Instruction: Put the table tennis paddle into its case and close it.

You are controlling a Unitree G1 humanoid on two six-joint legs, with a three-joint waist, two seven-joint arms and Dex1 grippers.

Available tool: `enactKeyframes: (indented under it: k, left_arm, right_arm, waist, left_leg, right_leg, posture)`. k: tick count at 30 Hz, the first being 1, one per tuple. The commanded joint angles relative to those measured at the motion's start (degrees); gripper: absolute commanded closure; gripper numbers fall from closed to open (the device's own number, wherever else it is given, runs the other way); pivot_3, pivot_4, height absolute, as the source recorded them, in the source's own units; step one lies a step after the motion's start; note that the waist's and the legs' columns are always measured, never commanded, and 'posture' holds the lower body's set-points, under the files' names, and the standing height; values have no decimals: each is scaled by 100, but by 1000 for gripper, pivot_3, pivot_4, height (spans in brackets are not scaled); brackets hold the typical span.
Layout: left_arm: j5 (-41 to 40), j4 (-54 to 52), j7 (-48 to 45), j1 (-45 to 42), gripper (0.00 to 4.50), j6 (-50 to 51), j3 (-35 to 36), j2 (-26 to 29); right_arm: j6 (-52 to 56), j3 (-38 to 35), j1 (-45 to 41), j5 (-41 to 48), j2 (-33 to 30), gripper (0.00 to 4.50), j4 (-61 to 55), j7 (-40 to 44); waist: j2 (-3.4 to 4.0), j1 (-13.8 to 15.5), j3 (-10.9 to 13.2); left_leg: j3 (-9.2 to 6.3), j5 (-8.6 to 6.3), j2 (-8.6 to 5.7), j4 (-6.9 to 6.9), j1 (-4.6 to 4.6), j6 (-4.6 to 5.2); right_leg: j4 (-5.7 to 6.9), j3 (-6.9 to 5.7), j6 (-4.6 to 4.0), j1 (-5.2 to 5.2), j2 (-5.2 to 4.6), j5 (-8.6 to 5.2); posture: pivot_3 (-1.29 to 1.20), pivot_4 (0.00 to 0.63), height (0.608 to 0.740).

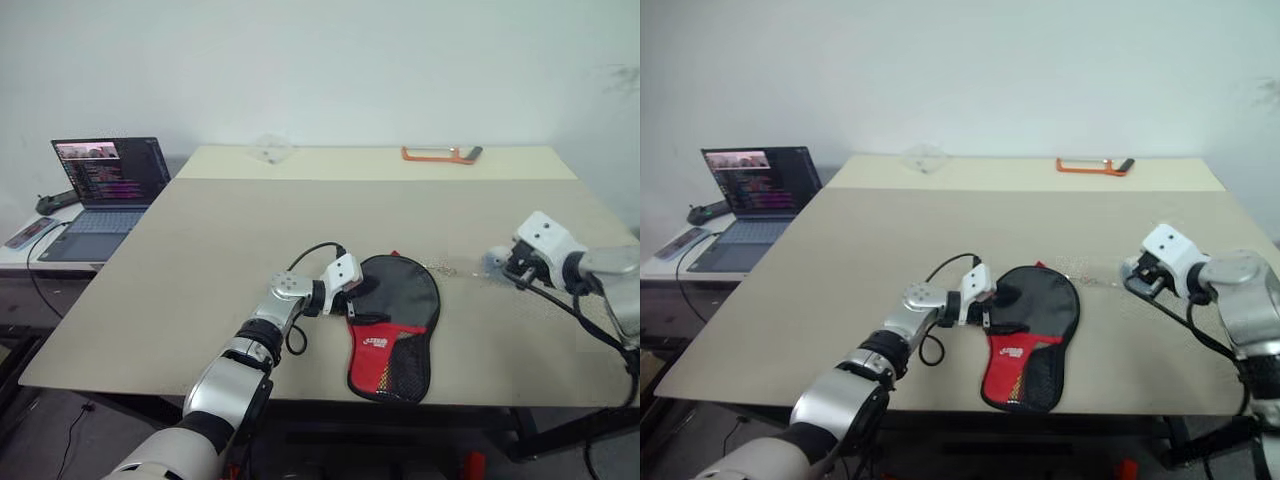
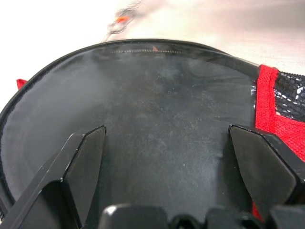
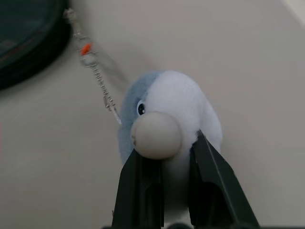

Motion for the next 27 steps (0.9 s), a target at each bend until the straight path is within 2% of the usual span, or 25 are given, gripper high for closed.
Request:
enactKeyframes:
  k: [1, 7, 13, 17, 20, 24, 27]
  left_arm:
    - [437, 530, 74, 269, 0, 267, -271, 1]
    - [481, 615, 143, 145, 0, 299, -282, -72]
    - [493, 692, 171, -1, 0, 366, -274, -226]
    - [545, 749, 248, -112, 0, 394, -299, -343]
    - [582, 802, 361, -223, 0, 437, -295, -457]
    - [615, 858, 473, -348, 0, 482, -266, -595]
    - [635, 894, 481, -430, 0, 510, -254, -696]
  right_arm:
    - [901, -650, 448, 362, -263, 4275, -1212, 52]
    - [2672, -1350, 1540, 1572, -402, 4277, -3397, 491]
    - [3524, -1992, 2348, 2401, -367, 4277, -4433, 621]
    - [3713, -2380, 2948, 2765, -275, 4277, -4852, 671]
    - [3588, -2783, 3732, 3618, -159, 4277, -5109, 571]
    - [2863, -3008, 4846, 5000, -233, 4278, -5121, -244]
    - [2132, -2959, 5684, 6021, -548, 4278, -5121, -1082]
  waist:
    - [-5, 17, 3]
    - [-23, 96, 13]
    - [-54, 137, 27]
    - [-59, 153, 30]
    - [-68, 211, 33]
    - [-79, 305, 37]
    - [-87, 347, 43]
  left_leg:
    - [0, -2, -1, 0, -1, 3]
    - [-1, -4, 5, -2, -6, 5]
    - [2, -8, 5, 0, -6, 11]
    - [2, -9, 3, 0, -7, 13]
    - [-4, -13, 4, -1, -11, 17]
    - [7, -20, -4, 3, -9, 27]
    - [3, -23, -5, 1, -10, 29]
  right_leg:
    - [-2, 1, 4, -1, 0, 1]
    - [-10, -7, 6, 0, 0, 1]
    - [-13, -9, 10, 4, -2, 0]
    - [-12, -12, 16, 6, -6, -4]
    - [-17, -20, 26, 8, -6, -10]
    - [-21, -9, 29, 10, -14, -12]
    - [-27, -14, 32, 11, -17, -14]
  posture:
    - [0, 150, 740]
    - [0, 150, 740]
    - [0, 150, 740]
    - [0, 150, 740]
    - [0, 150, 740]
    - [0, 150, 740]
    - [0, 150, 740]
